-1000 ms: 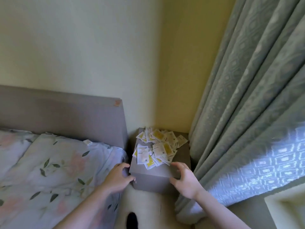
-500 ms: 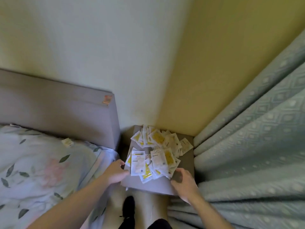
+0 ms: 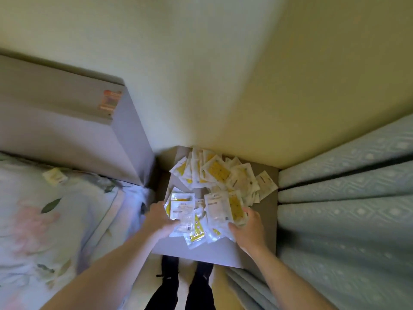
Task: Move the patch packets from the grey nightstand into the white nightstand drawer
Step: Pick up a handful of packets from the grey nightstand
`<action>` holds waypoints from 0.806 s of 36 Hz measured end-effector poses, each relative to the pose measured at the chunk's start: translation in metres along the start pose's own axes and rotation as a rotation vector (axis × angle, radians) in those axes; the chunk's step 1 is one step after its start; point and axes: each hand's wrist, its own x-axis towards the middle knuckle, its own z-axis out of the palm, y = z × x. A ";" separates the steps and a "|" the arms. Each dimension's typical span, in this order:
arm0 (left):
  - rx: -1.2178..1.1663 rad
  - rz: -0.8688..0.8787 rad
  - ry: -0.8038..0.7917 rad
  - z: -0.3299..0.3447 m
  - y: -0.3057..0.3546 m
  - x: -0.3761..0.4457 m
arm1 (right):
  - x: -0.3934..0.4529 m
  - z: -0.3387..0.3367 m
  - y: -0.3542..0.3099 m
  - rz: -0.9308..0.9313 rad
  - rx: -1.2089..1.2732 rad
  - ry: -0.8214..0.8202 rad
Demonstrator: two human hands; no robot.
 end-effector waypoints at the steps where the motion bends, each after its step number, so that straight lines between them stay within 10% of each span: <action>1: -0.013 -0.002 0.005 0.007 -0.003 0.007 | 0.008 0.005 0.002 -0.001 -0.007 0.008; 29: -0.281 -0.101 0.066 0.061 -0.022 0.050 | 0.092 0.068 0.026 0.125 -0.078 0.167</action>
